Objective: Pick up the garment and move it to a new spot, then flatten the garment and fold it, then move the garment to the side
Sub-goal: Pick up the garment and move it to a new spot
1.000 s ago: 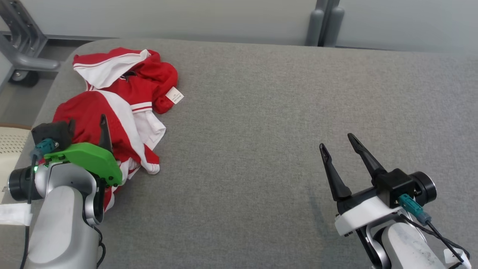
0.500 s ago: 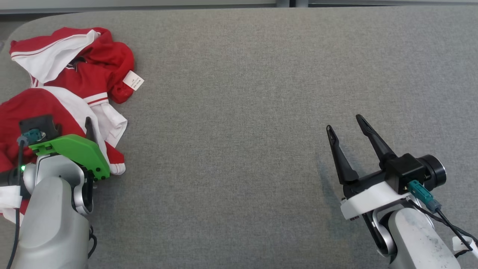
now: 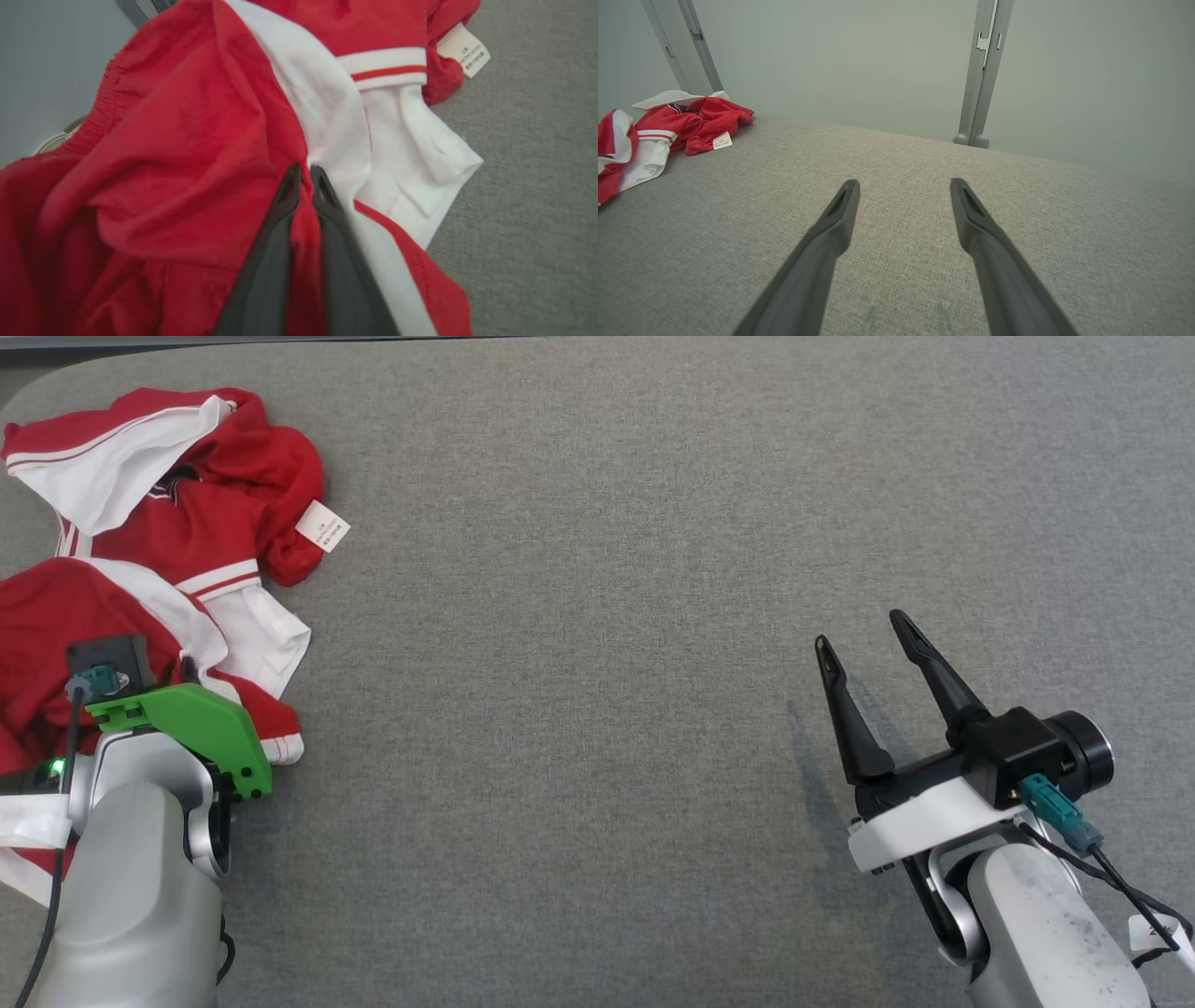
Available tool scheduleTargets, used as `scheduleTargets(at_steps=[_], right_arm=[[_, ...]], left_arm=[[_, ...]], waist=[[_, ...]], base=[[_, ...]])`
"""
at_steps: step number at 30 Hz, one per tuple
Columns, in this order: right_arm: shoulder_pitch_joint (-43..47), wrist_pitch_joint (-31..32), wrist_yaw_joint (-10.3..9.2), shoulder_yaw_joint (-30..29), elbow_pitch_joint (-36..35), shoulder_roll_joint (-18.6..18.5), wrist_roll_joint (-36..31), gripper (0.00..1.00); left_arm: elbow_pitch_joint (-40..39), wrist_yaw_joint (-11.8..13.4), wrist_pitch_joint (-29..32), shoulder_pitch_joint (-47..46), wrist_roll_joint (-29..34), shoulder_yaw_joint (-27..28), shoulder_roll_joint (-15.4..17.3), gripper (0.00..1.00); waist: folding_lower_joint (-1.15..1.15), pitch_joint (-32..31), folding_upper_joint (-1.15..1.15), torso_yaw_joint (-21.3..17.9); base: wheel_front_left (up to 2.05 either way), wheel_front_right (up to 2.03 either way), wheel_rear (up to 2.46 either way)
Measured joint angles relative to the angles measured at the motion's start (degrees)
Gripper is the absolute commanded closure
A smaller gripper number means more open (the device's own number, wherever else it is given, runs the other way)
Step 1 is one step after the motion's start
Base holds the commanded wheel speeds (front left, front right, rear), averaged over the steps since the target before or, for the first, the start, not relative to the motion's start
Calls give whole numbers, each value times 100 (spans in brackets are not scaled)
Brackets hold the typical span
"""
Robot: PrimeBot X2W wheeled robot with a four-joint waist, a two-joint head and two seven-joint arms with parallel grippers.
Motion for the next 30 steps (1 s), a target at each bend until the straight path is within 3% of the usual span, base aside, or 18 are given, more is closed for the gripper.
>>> scheduleTargets(at_steps=[15, 18, 25, 30], right_arm=[[-81, 0, -51, -191, 81, 43, 52, 0], [-82, 0, -68, -223, 123, 54, 83, 0], [-73, 0, -69, -216, 238, 136, 154, 0], [34, 0, -77, -213, 302, 176, 250, 0]], left_arm=[[18, 13, -823, -194, -55, 51, -158, 100], [-112, -92, -1022, -205, -58, -53, -222, 100], [-669, -617, -1556, -205, -178, -344, -392, 100], [-1026, -942, -1604, -204, -213, -669, -423, 100]], waist=[[0, -185, 0, 116], [0, -292, 0, 155], [0, -691, 0, 208], [0, -995, 0, 175]], base=[[0, 0, 0], [0, 0, 0], [0, 0, 0], [0, 0, 0]])
